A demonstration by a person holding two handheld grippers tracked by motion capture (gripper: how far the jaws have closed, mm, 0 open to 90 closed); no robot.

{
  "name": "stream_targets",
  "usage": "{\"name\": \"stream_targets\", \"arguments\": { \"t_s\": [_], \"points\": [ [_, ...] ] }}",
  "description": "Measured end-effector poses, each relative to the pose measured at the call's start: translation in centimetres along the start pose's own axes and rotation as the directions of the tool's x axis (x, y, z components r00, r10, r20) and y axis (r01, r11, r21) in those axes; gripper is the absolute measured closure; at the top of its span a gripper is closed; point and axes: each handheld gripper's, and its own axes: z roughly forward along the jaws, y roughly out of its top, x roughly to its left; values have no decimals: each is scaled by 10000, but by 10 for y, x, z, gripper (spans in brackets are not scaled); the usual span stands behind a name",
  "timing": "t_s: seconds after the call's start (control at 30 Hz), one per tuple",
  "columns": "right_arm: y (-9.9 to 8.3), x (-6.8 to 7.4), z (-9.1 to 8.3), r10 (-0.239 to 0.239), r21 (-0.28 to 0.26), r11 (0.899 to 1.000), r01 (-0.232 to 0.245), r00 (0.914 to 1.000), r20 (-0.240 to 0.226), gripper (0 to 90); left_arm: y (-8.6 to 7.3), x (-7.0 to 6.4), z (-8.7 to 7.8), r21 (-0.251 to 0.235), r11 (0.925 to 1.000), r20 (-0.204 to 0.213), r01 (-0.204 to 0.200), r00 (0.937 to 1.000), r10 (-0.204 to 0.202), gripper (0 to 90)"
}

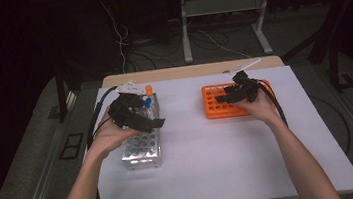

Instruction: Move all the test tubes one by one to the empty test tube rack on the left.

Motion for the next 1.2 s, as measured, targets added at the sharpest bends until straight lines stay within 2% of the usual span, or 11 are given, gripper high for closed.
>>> {"name": "stream_targets", "arguments": {
  "t_s": [0.17, 0.57, 0.93, 1.2],
  "points": [
    [1, 1, 8, -335, -67, 9994, 338, 9989, 339, 478, -3, 0, 0, -40, 10000, 10, 14, 10000, -14, 0],
    [2, 4, 23, -548, -105, 9984, 558, 9953, 802, 690, -8, 1, 0, -125, 9999, 24, 22, 10000, -22, 0],
    [3, 7, 28, -714, -267, 9969, 746, 9917, 1068, 745, -10, 1, -2, -175, 9998, -48, 13, 10000, -14, 0],
    [6, 11, 17, -708, -431, 9962, 759, 9914, 1099, 749, -9, -1, 0, -69, 10000, -1, -31, 10000, 31, 0]
  ]
}}
